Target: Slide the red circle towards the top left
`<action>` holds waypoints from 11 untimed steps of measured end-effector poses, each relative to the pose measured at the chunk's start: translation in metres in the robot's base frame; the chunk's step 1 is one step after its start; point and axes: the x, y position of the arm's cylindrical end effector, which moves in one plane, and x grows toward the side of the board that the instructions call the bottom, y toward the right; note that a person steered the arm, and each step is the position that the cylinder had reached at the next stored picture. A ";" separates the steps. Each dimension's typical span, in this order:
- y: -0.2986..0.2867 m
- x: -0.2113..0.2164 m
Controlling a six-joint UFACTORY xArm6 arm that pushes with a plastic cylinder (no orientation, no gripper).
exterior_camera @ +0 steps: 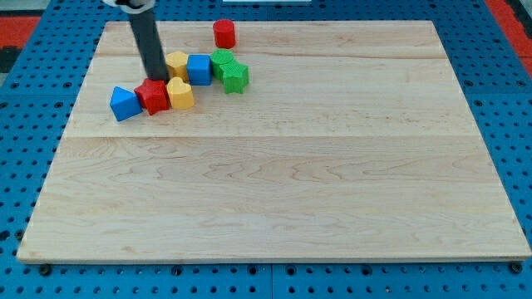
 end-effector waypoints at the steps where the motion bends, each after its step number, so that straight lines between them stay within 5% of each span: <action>1: -0.042 -0.017; 2: -0.061 -0.056; 3: 0.000 -0.082; 7: 0.153 -0.082; 9: 0.112 -0.120; 11: 0.029 -0.102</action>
